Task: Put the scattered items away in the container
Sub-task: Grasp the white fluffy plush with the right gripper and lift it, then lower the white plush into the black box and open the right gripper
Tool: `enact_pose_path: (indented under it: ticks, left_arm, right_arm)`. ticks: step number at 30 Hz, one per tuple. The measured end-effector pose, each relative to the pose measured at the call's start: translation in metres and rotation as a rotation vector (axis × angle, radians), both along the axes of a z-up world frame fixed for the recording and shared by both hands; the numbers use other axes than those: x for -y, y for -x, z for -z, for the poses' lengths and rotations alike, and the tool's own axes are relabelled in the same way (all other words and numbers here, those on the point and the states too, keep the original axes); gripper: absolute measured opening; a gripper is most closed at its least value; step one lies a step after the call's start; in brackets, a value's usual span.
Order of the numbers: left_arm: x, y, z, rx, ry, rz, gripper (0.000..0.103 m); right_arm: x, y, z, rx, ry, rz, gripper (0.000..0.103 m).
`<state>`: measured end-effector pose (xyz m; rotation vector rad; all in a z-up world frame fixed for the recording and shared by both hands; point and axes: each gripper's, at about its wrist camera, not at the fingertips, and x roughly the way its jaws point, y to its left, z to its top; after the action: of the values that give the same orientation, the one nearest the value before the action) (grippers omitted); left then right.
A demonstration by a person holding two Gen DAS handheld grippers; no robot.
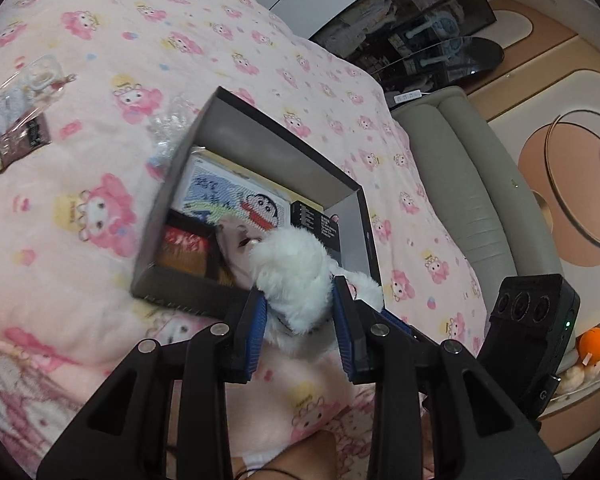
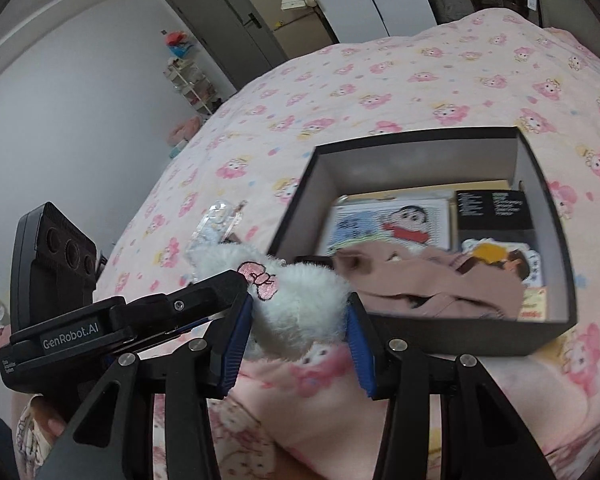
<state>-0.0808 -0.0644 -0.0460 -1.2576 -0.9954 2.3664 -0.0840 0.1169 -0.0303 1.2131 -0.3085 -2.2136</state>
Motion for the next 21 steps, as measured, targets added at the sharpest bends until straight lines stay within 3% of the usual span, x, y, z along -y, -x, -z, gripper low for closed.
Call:
enact_pose_path:
  ticks: [5, 9, 15, 18, 21]
  left_arm:
    - [-0.008, 0.058, -0.001, 0.006, 0.027, -0.007, 0.03]
    - [-0.005, 0.107, 0.017, 0.035, 0.042, -0.021, 0.03]
    - [-0.004, 0.166, 0.072, 0.133, 0.069, -0.035, 0.031]
    - [-0.01, 0.174, 0.082, 0.175, 0.134, -0.024, 0.031]
    - [-0.016, 0.182, 0.086, 0.234, 0.156, -0.007, 0.035]
  right_arm:
    - [-0.008, 0.063, -0.001, 0.021, -0.023, -0.029, 0.042]
    - [0.001, 0.117, 0.008, 0.05, -0.063, -0.046, 0.041]
    - [0.005, 0.182, 0.064, 0.172, -0.07, -0.052, 0.041]
    - [0.002, 0.197, 0.095, 0.254, -0.045, -0.056, 0.041]
    - [-0.008, 0.203, 0.103, 0.282, -0.021, -0.044, 0.041]
